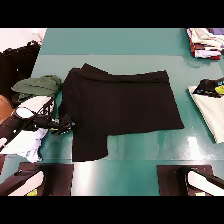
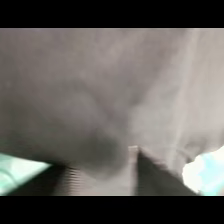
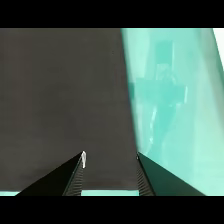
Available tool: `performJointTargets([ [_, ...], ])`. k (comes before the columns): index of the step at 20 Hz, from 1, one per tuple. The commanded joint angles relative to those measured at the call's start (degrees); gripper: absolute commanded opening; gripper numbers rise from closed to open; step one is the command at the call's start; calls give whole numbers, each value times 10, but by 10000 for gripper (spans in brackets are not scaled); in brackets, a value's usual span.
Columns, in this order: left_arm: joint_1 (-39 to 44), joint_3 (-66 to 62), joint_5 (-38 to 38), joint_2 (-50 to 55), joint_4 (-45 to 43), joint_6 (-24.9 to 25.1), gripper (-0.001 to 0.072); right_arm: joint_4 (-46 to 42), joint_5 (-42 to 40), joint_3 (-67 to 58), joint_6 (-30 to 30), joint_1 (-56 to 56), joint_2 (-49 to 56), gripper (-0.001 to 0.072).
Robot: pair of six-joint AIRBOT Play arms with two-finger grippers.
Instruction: Fold the shirts.
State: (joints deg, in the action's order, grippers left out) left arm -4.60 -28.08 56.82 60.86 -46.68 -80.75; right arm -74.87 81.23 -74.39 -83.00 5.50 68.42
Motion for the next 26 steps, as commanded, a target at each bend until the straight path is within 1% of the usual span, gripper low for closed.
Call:
performJointTargets([
  [1,-1,0,-9,-3,29,11,41,12,24,3,1,3,-3,365],
  [3,-1,-34,16,-3,27,26,26,13,42,25,2,23,-15,365],
  [7,-1,-133,61,-3,25,44,25,13,36,160,2,113,-81,368],
  [8,-1,-150,69,-3,25,45,26,14,36,195,10,139,-91,397],
  [9,-1,-161,71,-3,26,46,26,16,36,231,17,167,-95,496],
  [10,-1,-165,70,-3,26,47,26,25,35,263,18,189,-96,514],
  [13,-1,-165,69,-3,25,47,26,92,7,343,50,218,-74,506],
  [14,-1,-165,69,-3,24,47,26,111,-7,361,51,213,-61,479],
  [17,-1,-165,73,-3,24,47,26,157,-76,385,59,168,-17,454],
  [21,-1,-165,85,-3,19,47,26,179,-151,383,58,101,17,426],
  [22,-1,-165,88,-3,17,47,26,178,-161,383,59,90,20,335],
  [23,-1,-165,90,-3,15,47,26,179,-171,383,59,79,17,145],
  [24,-1,-165,92,-3,14,47,25,179,-182,383,60,70,10,44],
  [25,-1,-166,91,-7,14,47,24,179,-190,383,61,63,-4,17],
  [26,-1,-167,86,-18,14,47,24,179,-196,383,61,58,-24,17],
])
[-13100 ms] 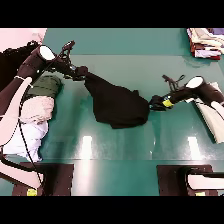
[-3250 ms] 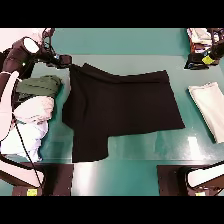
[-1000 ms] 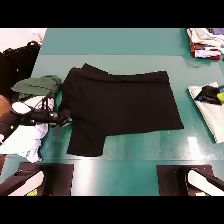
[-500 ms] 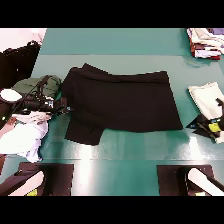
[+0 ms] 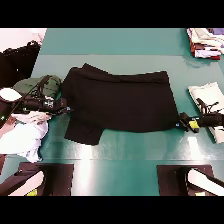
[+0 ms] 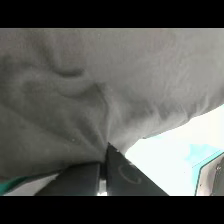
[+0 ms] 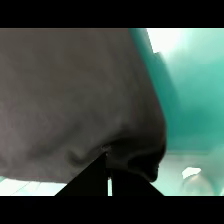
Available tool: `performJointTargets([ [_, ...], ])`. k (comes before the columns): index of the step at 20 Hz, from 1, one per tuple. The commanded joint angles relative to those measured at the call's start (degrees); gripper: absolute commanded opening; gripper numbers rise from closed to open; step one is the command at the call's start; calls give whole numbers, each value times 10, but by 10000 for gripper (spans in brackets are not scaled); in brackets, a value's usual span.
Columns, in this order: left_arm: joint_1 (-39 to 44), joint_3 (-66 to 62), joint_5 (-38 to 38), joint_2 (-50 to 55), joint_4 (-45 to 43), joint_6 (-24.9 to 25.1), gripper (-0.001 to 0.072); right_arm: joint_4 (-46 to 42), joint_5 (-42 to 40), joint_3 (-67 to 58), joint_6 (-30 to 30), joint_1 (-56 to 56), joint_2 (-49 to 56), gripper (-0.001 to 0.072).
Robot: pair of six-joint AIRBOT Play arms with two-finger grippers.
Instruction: Fold the shirts.
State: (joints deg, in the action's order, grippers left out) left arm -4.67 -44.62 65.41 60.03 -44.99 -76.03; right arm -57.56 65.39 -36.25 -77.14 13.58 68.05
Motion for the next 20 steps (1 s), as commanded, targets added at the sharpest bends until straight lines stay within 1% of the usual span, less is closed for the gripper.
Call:
performJointTargets([
  [1,0,-8,-4,-26,-10,0,24,7,-38,-2,2,-24,-48,16],
  [3,0,-46,-1,-68,-31,-1,24,10,-10,-38,2,-24,-101,16],
  [5,0,-118,17,-113,-41,-1,24,10,18,-108,1,-24,-158,16],
  [8,0,-277,46,-152,-38,-10,24,8,28,-255,1,-23,-232,16],
  [11,0,-460,70,-162,-39,-28,25,5,23,-404,1,7,-279,16],
  [12,0,-521,71,-162,-39,-45,25,5,27,-449,1,21,-288,16],
  [16,0,-706,55,-162,-40,-76,24,4,54,-599,1,96,-301,16],
  [18,0,-757,23,-162,-40,-76,24,4,76,-655,1,120,-283,16],
  [20,0,-767,7,-162,-42,-76,24,5,97,-703,1,122,-248,16],
])
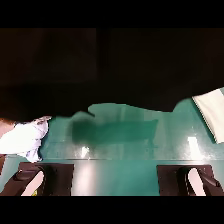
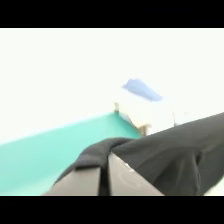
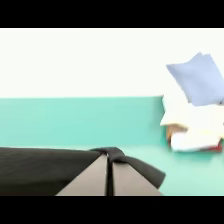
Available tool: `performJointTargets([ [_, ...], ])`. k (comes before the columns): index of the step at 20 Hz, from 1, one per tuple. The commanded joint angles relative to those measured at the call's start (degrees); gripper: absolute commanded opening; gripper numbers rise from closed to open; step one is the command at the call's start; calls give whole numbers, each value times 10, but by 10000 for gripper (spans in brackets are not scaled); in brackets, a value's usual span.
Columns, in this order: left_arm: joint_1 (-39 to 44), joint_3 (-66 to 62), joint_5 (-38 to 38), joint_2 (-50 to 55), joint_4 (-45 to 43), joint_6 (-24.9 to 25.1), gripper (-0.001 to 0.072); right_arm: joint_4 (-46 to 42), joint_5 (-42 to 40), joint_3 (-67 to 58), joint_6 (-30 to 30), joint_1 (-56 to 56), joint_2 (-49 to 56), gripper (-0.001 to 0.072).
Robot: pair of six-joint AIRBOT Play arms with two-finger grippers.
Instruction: Fold the shirts.
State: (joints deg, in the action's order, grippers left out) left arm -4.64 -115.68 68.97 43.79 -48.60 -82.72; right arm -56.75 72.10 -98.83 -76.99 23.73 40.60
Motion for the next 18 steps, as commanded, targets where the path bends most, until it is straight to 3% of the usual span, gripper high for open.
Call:
performJointTargets([
  [1,0,-50,-24,6,-16,-9,24,-2,46,-99,-3,21,49,16],
  [6,0,89,44,91,-29,-9,25,-8,146,-169,-16,-32,221,15],
  [12,2,234,75,312,-30,14,25,-151,188,-49,-44,-176,428,15],
  [15,2,235,34,440,-29,24,25,-154,126,-9,-44,-208,515,15],
  [18,2,235,-74,511,-15,53,25,-153,91,-54,-46,-214,597,15],
])
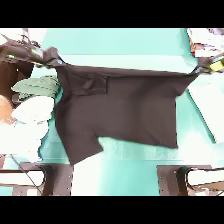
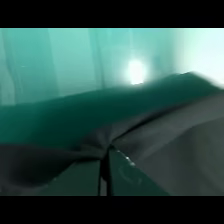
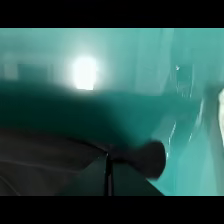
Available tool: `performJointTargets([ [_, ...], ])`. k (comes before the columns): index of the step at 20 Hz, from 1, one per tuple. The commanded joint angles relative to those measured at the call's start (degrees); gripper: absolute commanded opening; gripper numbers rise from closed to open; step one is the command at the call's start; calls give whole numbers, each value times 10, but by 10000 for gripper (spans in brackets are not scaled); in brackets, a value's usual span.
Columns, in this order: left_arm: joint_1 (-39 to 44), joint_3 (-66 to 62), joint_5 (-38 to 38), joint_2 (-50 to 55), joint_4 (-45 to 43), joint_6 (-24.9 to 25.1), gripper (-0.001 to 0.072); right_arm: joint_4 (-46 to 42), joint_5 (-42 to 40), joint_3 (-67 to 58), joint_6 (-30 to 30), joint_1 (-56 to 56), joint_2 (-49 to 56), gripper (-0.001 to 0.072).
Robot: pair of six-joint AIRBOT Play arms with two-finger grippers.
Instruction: Fold the shirts.
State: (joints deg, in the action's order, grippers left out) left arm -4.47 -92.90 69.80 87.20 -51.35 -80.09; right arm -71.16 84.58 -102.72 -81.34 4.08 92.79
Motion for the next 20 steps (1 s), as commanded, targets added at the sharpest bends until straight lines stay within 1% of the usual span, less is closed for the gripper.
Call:
performJointTargets([
  [1,0,8,-117,90,12,31,25,-9,-40,-39,-8,-17,96,15],
  [3,0,8,-162,99,12,48,25,-9,-51,-90,-17,-17,128,15],
  [5,0,6,-176,99,11,70,25,-9,-56,-124,-17,-17,139,15],
  [6,0,2,-160,99,6,76,25,-9,-55,-133,-17,-17,138,15],
  [7,-2,-2,-129,98,-1,92,25,-10,-51,-132,-17,-17,133,15],
  [8,-2,-6,-89,98,-13,96,24,-10,-43,-120,-17,-17,123,15],
  [9,-2,-7,-44,97,-43,90,24,-12,-34,-98,-17,-17,110,15],
  [10,-1,-4,-6,97,-75,72,23,-22,-30,-70,-17,-20,96,14],
  [11,-2,4,18,97,-104,60,23,-38,-32,-37,-17,-25,81,14],
  [13,-2,30,25,97,-128,51,23,-68,-47,41,-16,-39,50,14],
  [18,-2,101,-13,98,-129,49,27,-64,-99,168,-18,-59,21,16],
  [19,-2,108,-9,98,-129,35,191,-65,-103,181,-23,-59,20,16],
  [20,-2,110,-4,98,-129,18,490,-64,-103,186,-33,-59,19,16],
])
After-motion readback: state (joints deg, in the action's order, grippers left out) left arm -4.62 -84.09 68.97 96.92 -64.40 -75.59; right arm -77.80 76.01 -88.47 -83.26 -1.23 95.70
